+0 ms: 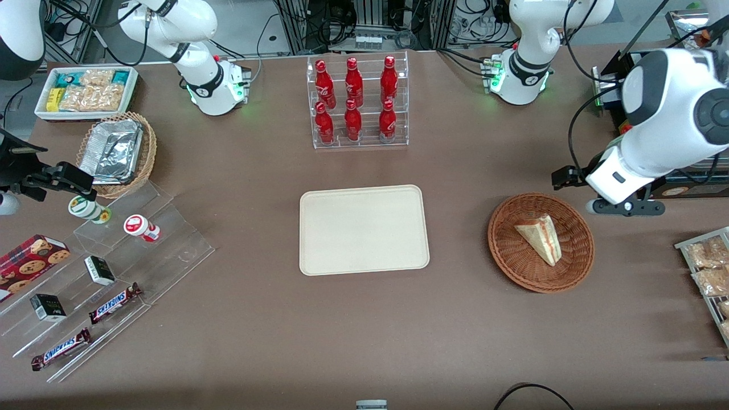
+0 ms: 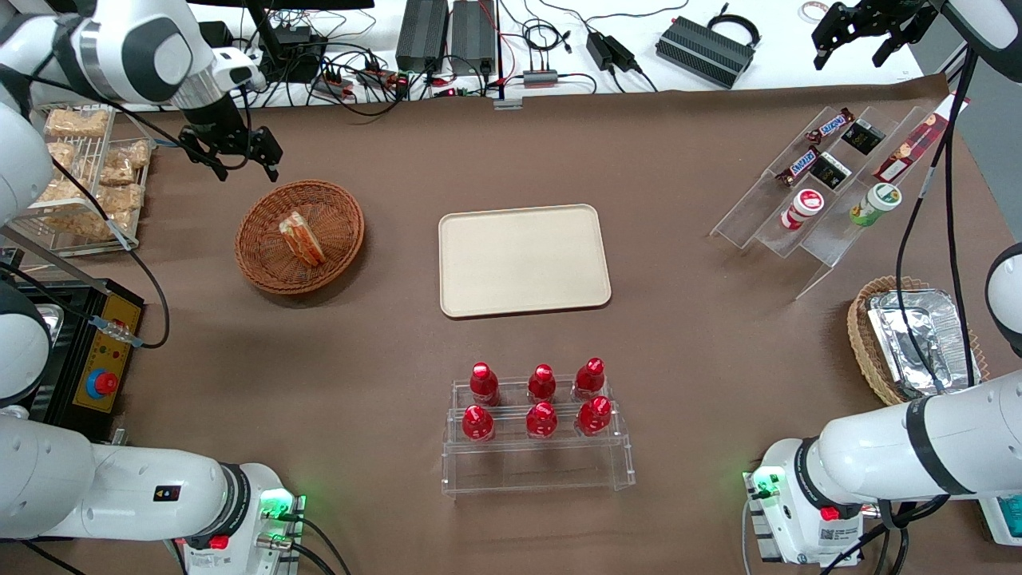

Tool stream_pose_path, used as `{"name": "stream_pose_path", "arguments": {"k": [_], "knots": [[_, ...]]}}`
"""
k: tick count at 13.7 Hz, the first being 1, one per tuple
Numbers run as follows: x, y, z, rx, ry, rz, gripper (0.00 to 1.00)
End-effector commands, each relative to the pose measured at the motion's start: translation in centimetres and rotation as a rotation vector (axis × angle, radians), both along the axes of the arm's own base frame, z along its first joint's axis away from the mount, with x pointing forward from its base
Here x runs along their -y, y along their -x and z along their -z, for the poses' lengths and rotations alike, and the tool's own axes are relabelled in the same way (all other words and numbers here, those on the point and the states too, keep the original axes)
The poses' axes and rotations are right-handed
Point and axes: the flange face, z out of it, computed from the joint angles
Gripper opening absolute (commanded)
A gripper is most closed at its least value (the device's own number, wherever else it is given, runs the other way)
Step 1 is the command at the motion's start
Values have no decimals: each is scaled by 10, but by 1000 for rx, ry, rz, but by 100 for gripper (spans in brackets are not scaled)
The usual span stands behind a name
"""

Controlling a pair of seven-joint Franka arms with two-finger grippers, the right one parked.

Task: Place sandwich from basket to tray
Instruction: 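Move the left gripper over the wicker basket holding the sandwich, then lower the open left gripper around the wrapped sandwich in the basket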

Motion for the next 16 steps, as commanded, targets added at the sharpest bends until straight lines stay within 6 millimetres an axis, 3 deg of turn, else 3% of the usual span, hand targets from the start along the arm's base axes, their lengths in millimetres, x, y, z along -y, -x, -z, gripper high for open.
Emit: {"name": "stream_pose_path", "arguments": {"k": [1,6,11,16], "knots": [[-2,-4,25,23,0,5,100],[-17,-1,77,86,1,-33,100],[-21,-1,106,116,-5,-131,100],[-13,-8,132,118,-35,-463,100]]}}
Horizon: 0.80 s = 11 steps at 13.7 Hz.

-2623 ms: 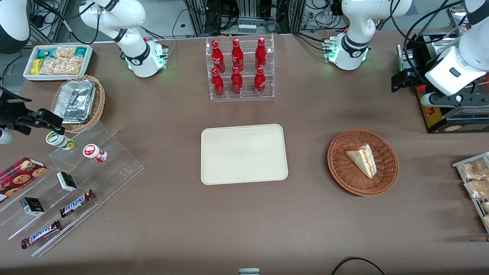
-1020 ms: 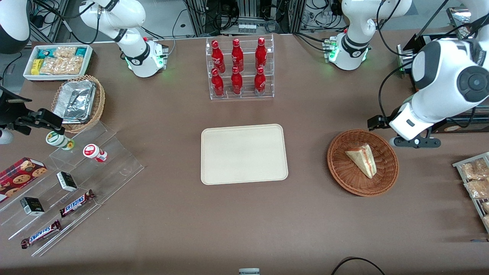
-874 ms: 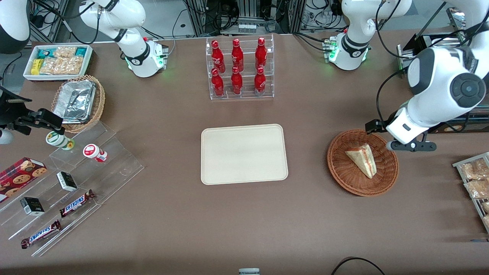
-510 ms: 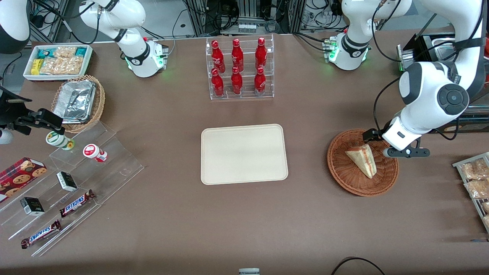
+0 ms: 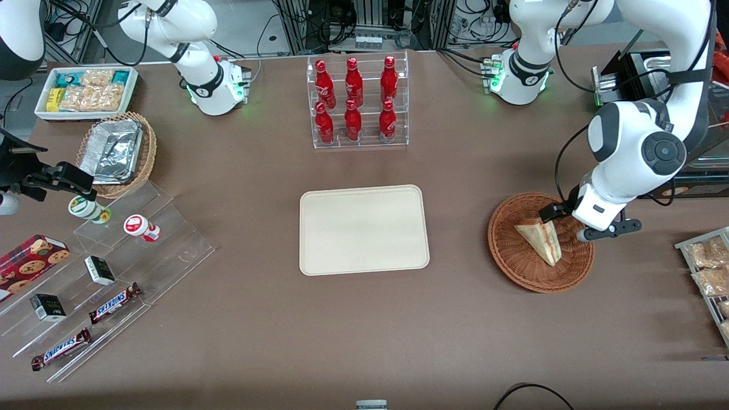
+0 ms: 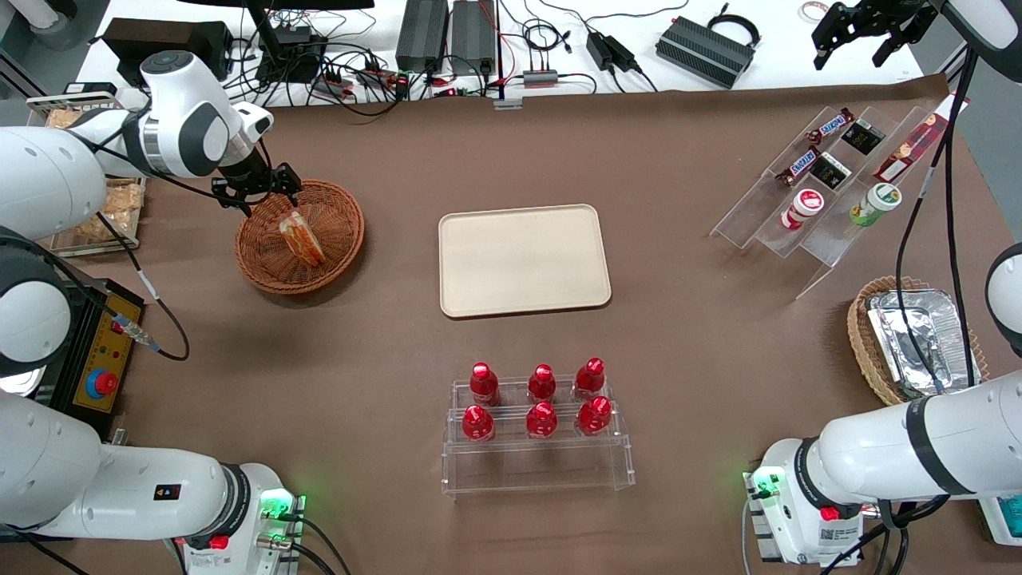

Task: Place sandwich from basket to tray
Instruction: 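Lower the open left gripper around the wrapped sandwich in the basket, then close the left gripper on the sandwich and lift it from the basket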

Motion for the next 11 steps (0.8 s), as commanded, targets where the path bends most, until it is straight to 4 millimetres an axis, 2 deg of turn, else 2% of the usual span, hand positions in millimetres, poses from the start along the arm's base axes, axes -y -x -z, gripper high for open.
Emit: {"name": "stream_pose_path", "arguments": {"k": [1,3,6,11], "knots": [[6,-5,18,16,-1,-189,100],[7,-9,26,30,-1,-280,100],[7,-9,33,20,2,-304,100],[19,-6,58,-25,-13,-363,100]]}}
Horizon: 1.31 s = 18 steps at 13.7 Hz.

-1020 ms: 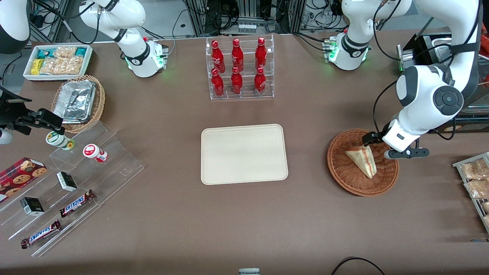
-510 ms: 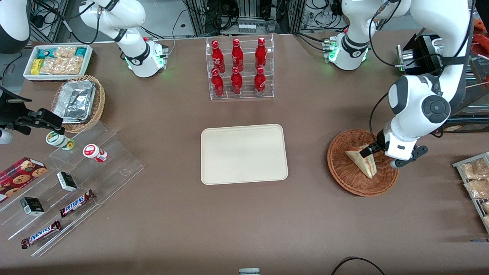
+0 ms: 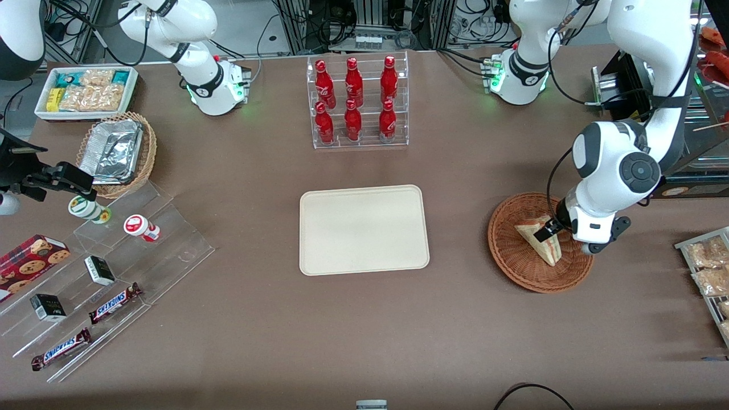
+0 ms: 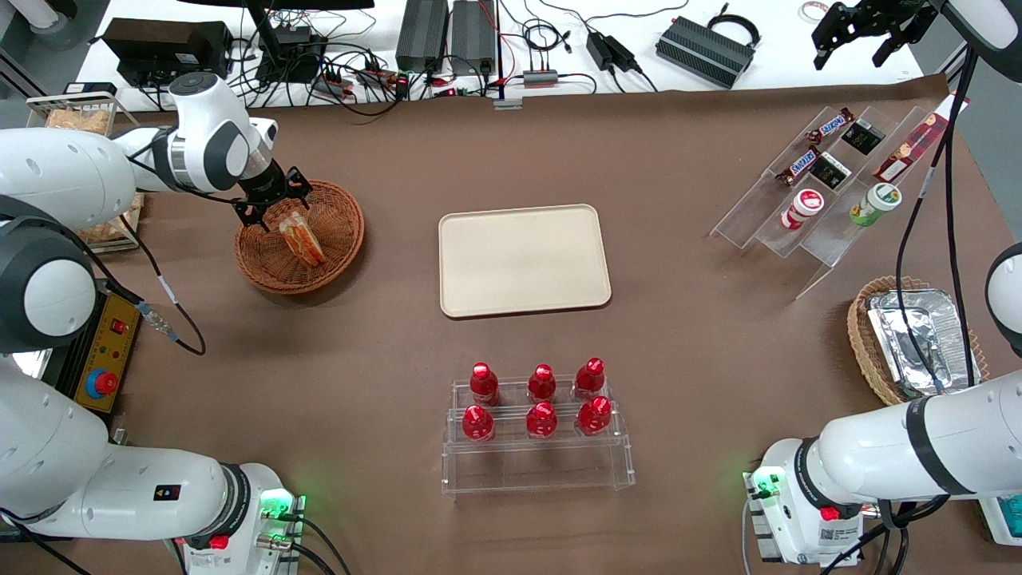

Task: Place sandwich from basket to tray
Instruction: 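Close the left gripper on the sandwich and lift it from the basket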

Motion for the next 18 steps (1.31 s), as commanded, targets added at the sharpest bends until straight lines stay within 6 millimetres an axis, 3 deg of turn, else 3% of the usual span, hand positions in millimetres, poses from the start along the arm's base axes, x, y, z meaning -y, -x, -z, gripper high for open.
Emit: {"name": "stream_pose_path", "arguments": {"k": [1,8,9,10,11,12,16,18], "knots": [[9,1,12,-9,3,-22,100],[8,0,40,-26,-8,-11,100],[8,0,41,-26,-8,-9,93],[8,1,41,-28,-8,-9,73],[7,1,42,-29,-10,-5,28],[8,1,42,-31,-9,1,0],[8,2,29,-47,-13,13,0],[9,-2,12,-66,-43,66,0]]}}
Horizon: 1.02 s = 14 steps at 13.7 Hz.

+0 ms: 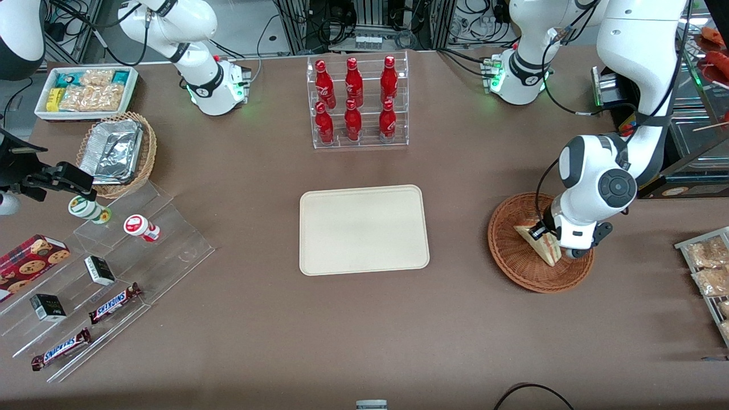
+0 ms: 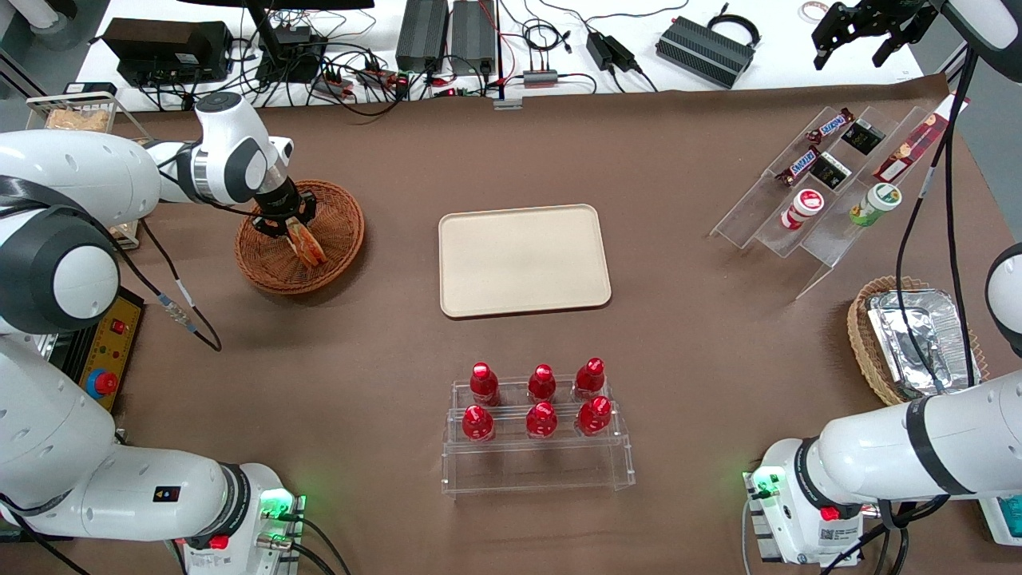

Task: Place sandwich from basket to tray
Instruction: 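Close the left gripper on the sandwich and lift it from the basket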

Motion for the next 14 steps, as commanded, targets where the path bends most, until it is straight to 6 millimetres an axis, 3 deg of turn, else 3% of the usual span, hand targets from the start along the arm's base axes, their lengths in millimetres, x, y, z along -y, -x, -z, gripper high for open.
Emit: {"name": "stream_pose_path", "arguments": {"k": [1,4,6,14], "knots": [[5,-7,-35,-29,-21,71,0],[35,-21,-78,-94,-22,136,0],[81,-25,-103,-102,2,182,0],[222,-5,-114,-89,110,352,0]]}}
